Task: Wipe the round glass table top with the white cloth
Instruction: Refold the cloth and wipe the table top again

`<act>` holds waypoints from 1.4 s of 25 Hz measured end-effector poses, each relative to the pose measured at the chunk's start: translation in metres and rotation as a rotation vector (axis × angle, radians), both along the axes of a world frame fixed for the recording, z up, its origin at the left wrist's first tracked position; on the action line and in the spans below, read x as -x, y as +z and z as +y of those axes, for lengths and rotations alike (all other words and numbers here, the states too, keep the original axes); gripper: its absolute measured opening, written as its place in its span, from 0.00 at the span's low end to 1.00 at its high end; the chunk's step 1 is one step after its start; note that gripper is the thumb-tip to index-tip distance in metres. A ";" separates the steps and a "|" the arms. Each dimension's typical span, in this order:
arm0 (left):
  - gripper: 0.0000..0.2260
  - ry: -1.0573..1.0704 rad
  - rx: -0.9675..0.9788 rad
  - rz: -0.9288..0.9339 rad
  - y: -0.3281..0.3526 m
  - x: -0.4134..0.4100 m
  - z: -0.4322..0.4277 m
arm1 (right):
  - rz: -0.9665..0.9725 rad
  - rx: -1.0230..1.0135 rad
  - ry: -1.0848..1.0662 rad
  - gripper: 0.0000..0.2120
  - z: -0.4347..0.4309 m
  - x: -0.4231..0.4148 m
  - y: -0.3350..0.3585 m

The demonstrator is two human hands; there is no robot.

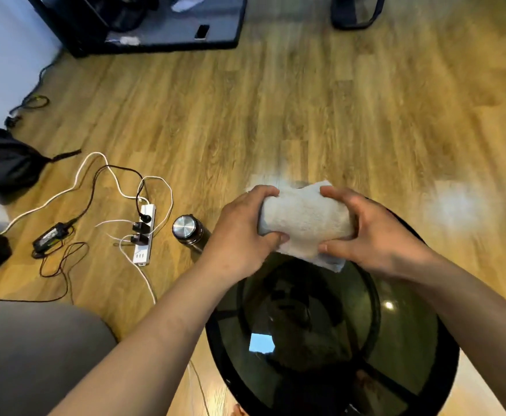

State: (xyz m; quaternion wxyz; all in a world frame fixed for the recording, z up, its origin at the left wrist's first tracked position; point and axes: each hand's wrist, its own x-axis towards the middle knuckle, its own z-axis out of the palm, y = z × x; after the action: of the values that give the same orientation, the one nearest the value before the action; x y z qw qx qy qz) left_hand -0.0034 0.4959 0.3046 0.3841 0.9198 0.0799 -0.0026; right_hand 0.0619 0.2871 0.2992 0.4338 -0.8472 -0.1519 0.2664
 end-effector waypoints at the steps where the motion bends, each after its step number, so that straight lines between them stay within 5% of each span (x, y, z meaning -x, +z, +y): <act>1: 0.24 0.021 -0.029 -0.048 0.003 -0.004 0.001 | -0.121 0.104 0.024 0.36 0.002 -0.004 0.004; 4: 0.15 0.076 0.023 -0.109 0.012 -0.012 0.005 | -0.356 0.121 0.020 0.23 0.002 -0.016 0.016; 7: 0.11 0.064 0.250 -0.039 0.024 -0.014 0.004 | -0.251 -0.032 0.028 0.13 -0.004 -0.028 0.030; 12: 0.09 0.094 0.811 0.092 0.032 -0.009 -0.007 | 0.119 -0.466 -0.073 0.13 -0.025 -0.024 0.032; 20: 0.08 0.207 0.821 0.045 0.015 -0.031 -0.072 | 0.161 -0.484 -0.265 0.14 -0.078 -0.016 0.020; 26: 0.12 0.260 1.276 0.314 -0.016 0.010 -0.125 | 0.664 -0.927 -0.642 0.22 -0.110 0.028 -0.026; 30: 0.19 0.403 1.089 0.538 -0.057 0.063 -0.173 | 0.876 -0.752 -0.861 0.30 -0.120 0.098 -0.072; 33: 0.21 0.317 0.839 0.630 -0.082 0.094 -0.174 | 0.511 -0.286 -0.895 0.33 -0.144 0.101 -0.085; 35: 0.24 0.125 0.360 0.584 -0.100 0.108 -0.156 | 0.335 -0.114 -0.754 0.33 -0.162 0.084 -0.095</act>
State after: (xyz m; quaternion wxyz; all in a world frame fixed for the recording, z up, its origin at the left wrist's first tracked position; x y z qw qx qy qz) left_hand -0.1115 0.3403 0.2050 0.5004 0.7912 0.2410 -0.2561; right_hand -0.0221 0.1253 0.2038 0.5659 -0.7630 0.2271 0.2145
